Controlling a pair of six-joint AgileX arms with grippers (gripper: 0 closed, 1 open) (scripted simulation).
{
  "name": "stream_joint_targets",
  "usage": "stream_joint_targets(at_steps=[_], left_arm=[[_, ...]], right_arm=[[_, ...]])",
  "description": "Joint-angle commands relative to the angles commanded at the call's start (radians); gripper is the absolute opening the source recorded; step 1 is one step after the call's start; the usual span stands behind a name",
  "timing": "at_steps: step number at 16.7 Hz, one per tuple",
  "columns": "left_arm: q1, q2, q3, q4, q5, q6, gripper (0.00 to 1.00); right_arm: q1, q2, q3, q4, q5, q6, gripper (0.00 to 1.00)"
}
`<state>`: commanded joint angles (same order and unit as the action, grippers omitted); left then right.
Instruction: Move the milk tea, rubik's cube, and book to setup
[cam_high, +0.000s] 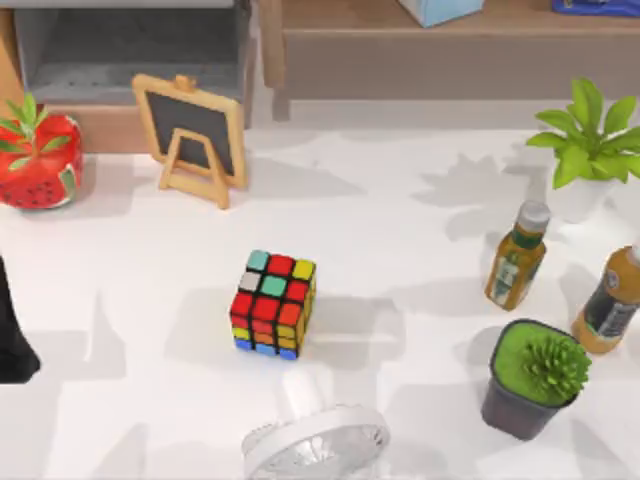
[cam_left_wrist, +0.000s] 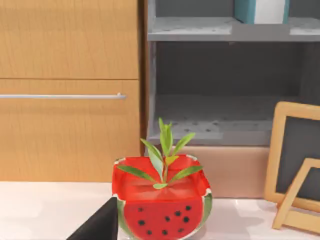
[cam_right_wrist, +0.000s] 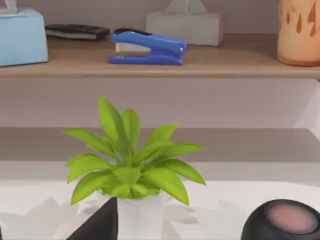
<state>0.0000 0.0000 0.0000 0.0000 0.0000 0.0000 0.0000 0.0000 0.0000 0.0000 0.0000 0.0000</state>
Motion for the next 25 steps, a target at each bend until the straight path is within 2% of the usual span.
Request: stream_joint_targets(at_steps=[4, 8, 20, 25], left_arm=[[0.0, 0.0, 0.0, 0.0, 0.0, 0.0, 1.0], [0.0, 0.0, 0.0, 0.0, 0.0, 0.0, 1.0], [0.0, 0.0, 0.0, 0.0, 0.0, 0.0, 1.0], [0.0, 0.0, 0.0, 0.0, 0.0, 0.0, 1.0]], right_arm=[[-0.009, 0.031, 0.024, 0.02, -0.005, 0.0, 1.0], [-0.055, 0.222, 0.152, 0.122, -0.042, 0.002, 1.0], [-0.281, 1.373, 0.773, 0.618, -0.251, 0.009, 1.0], [-0.35, 1.743, 0.968, 0.774, -0.315, 0.007, 1.0]])
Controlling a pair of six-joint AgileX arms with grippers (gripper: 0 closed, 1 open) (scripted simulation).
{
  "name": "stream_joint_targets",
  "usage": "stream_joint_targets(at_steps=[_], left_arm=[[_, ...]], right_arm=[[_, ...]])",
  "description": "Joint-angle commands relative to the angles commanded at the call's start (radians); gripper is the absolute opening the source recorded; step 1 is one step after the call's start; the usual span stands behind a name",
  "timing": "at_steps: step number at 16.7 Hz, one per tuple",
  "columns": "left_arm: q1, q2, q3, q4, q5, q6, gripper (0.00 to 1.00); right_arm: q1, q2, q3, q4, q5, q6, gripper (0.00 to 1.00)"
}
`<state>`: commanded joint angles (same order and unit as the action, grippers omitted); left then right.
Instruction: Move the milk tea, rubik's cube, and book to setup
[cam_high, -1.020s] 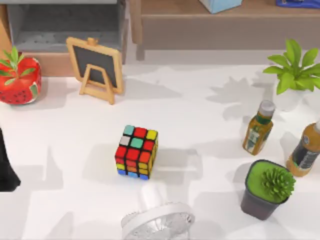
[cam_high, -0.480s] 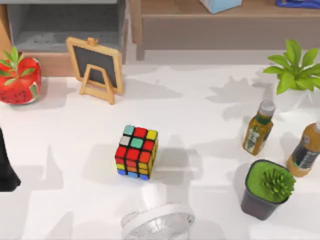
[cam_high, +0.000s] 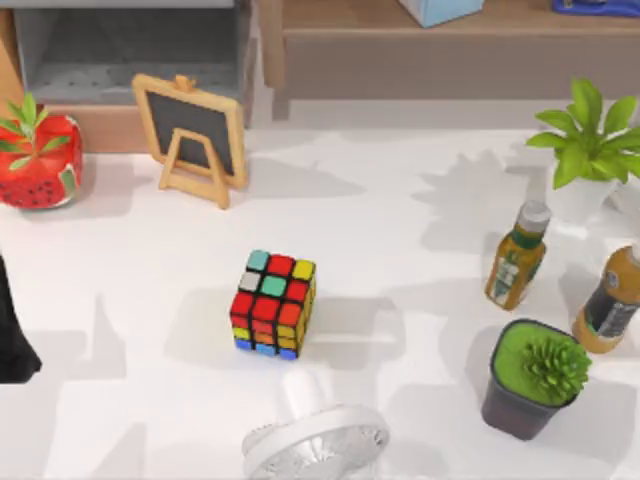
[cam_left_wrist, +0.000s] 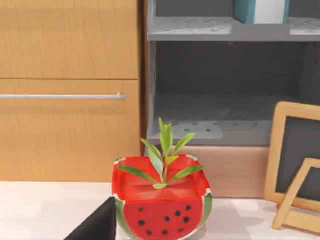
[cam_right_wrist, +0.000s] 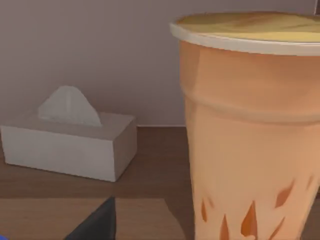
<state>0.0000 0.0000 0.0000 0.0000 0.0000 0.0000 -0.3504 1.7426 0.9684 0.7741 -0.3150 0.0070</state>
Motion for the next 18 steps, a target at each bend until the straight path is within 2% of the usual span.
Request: stream_joint_targets(at_steps=[4, 11, 18], left_arm=[[0.0, 0.0, 0.0, 0.0, 0.0, 0.0, 1.0], [0.0, 0.0, 0.0, 0.0, 0.0, 0.0, 1.0], [0.0, 0.0, 0.0, 0.0, 0.0, 0.0, 1.0]], right_arm=[[-0.024, 0.125, 0.072, 0.059, -0.023, -0.002, 1.0], [-0.019, 0.139, 0.087, 0.055, -0.019, -0.003, 1.0], [0.018, 0.312, 0.345, -0.026, 0.021, -0.004, 1.0]])
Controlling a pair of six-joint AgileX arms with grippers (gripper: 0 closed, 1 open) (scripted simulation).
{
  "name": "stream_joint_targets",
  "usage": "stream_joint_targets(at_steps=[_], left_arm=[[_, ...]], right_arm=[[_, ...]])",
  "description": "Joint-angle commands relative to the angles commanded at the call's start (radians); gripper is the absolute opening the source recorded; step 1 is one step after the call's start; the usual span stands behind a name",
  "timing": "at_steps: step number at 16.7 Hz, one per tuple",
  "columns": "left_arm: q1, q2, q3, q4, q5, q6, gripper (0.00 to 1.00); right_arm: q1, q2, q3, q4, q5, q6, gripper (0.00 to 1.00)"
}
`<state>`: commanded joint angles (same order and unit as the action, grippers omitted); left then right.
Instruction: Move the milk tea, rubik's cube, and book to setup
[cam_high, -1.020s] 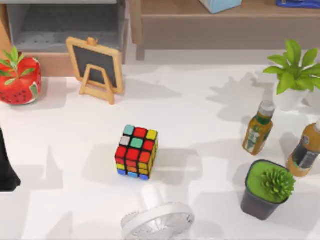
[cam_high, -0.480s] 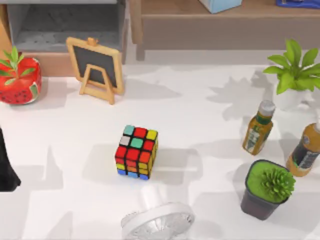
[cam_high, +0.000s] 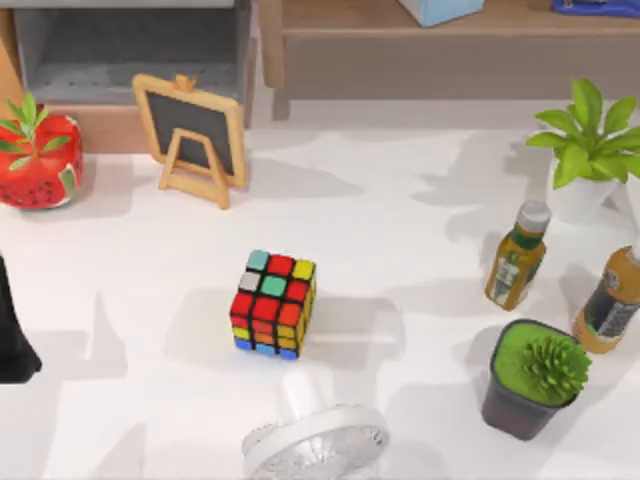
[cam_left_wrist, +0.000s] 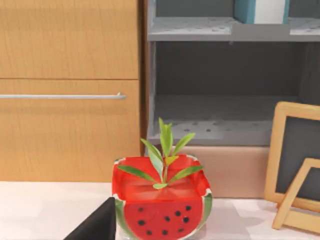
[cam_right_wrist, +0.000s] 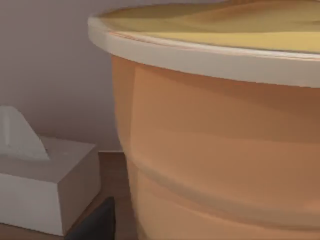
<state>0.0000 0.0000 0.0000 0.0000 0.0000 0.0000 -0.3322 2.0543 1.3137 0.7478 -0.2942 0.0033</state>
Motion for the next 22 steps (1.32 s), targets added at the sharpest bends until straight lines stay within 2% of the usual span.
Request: stream_joint_targets(at_steps=[3, 8, 21, 22], left_arm=[[0.0, 0.0, 0.0, 0.0, 0.0, 0.0, 1.0], [0.0, 0.0, 0.0, 0.0, 0.0, 0.0, 1.0], [0.0, 0.0, 0.0, 0.0, 0.0, 0.0, 1.0], [0.0, 0.0, 0.0, 0.0, 0.0, 0.0, 1.0]], right_arm=[[0.014, 0.059, 0.092, -0.034, 0.014, 0.0, 1.0], [0.014, 0.068, 0.105, -0.039, 0.017, -0.001, 1.0], [0.014, 0.068, 0.105, -0.039, 0.017, -0.001, 0.02], [0.014, 0.068, 0.105, -0.039, 0.017, -0.001, 0.0]])
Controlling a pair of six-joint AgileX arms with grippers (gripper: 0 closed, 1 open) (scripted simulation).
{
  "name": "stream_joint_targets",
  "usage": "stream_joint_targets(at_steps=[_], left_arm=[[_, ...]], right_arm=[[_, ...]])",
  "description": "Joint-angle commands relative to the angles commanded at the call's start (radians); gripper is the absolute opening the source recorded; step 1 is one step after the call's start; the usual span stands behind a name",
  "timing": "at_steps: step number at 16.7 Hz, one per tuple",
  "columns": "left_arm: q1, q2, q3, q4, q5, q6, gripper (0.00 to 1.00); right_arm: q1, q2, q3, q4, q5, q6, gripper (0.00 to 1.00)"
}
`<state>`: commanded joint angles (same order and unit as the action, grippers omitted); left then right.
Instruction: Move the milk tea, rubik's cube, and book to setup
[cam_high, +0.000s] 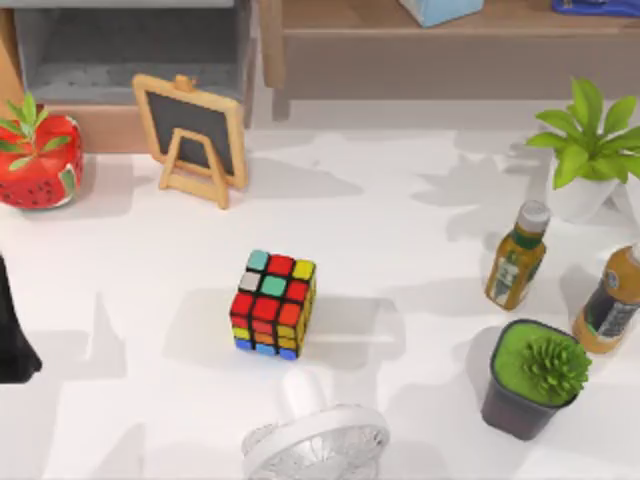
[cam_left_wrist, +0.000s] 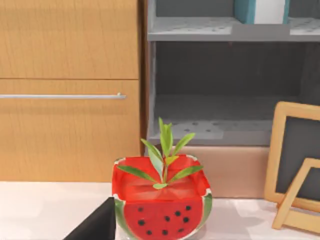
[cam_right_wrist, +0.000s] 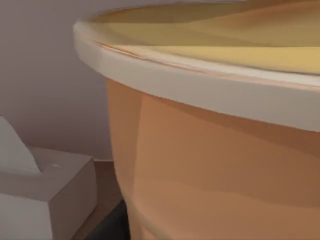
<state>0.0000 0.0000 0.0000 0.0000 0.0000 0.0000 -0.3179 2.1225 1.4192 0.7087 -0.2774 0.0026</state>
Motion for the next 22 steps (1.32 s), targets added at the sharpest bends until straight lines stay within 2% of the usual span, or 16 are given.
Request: stream_joint_targets(at_steps=[10, 17, 22], left_arm=[[0.0, 0.0, 0.0, 0.0, 0.0, 0.0, 1.0], [0.0, 0.0, 0.0, 0.0, 0.0, 0.0, 1.0], [0.0, 0.0, 0.0, 0.0, 0.0, 0.0, 1.0]], right_arm=[[-0.005, -0.017, -0.017, 0.005, -0.002, 0.002, 0.0], [-0.058, -0.228, -0.309, 0.07, -0.049, 0.005, 0.0], [-0.063, -0.273, -0.356, 0.087, -0.064, 0.004, 0.0]])
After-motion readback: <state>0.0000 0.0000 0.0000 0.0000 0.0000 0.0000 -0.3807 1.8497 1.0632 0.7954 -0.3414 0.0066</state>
